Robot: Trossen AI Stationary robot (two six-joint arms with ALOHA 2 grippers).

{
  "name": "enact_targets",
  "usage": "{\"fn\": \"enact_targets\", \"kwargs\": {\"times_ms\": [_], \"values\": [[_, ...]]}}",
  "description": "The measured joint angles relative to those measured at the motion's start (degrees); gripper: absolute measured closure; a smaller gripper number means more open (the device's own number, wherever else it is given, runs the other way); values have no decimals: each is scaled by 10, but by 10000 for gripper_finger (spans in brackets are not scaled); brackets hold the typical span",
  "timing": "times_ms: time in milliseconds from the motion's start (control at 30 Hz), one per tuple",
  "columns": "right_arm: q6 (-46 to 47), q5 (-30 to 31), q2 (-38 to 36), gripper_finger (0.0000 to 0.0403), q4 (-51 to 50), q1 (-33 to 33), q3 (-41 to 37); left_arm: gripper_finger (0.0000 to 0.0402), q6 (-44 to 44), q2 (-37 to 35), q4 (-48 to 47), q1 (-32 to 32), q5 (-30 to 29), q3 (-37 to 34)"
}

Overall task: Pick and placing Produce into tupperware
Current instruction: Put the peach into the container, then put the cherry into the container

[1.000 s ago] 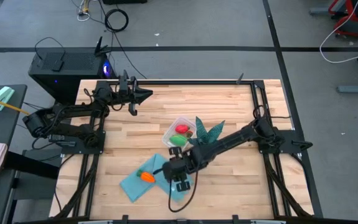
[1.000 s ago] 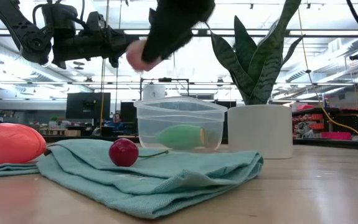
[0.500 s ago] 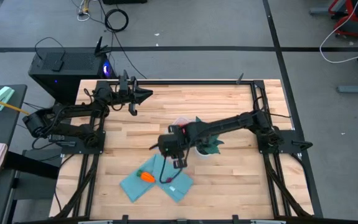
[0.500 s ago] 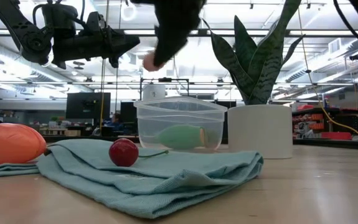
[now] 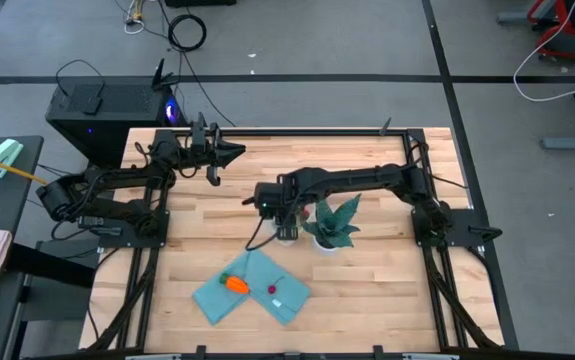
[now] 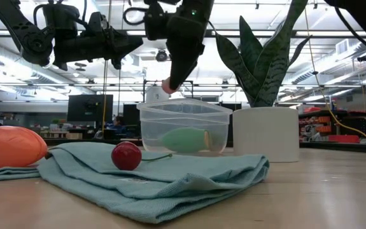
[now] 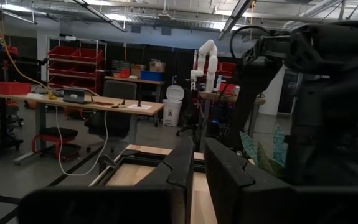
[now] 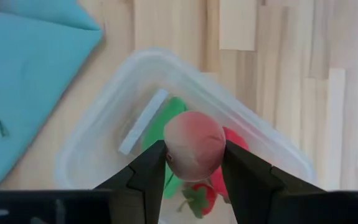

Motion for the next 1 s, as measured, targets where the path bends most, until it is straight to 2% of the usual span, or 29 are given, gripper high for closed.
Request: {"fn": "enact_targets", "kwargs": {"times_ms": [200, 533, 867, 1000], "values": [[0, -25, 0, 236, 1, -2, 0, 356, 0, 0, 0, 0, 0, 0], [1, -26, 0, 193, 1, 0, 0, 354, 0, 0, 0, 0, 0, 0], [6, -37, 0, 196, 1, 36, 0, 356, 5, 0, 0, 0, 0, 0], [12, -36, 1, 196, -7, 52, 27, 354, 5, 0, 0, 0, 0, 0]]}}
